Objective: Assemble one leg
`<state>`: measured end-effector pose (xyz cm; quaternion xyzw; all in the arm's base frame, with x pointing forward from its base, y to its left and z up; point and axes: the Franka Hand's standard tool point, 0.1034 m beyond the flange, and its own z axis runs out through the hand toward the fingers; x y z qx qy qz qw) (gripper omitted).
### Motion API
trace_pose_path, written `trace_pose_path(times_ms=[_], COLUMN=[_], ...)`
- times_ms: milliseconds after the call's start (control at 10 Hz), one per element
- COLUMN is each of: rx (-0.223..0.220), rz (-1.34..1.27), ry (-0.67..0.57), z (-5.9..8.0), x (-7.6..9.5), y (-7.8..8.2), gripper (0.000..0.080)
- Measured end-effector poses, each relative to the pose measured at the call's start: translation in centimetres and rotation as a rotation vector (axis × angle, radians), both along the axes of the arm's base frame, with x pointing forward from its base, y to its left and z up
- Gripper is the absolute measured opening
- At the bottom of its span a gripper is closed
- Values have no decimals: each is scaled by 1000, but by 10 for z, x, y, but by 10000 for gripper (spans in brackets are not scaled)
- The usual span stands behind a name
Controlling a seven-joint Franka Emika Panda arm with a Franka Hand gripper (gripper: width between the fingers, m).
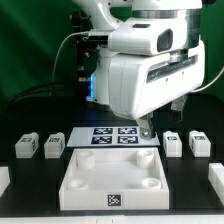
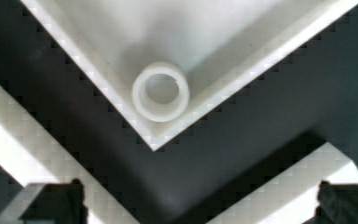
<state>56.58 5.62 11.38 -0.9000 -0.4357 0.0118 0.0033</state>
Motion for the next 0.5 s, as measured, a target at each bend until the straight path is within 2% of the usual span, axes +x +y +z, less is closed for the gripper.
trace_pose_path(times_ms=[400,500], rx=[1,2], rz=[43,146], ry=[1,-6], z=[0,-1], x=[0,-11], y=[0,-2], gripper=[650,650])
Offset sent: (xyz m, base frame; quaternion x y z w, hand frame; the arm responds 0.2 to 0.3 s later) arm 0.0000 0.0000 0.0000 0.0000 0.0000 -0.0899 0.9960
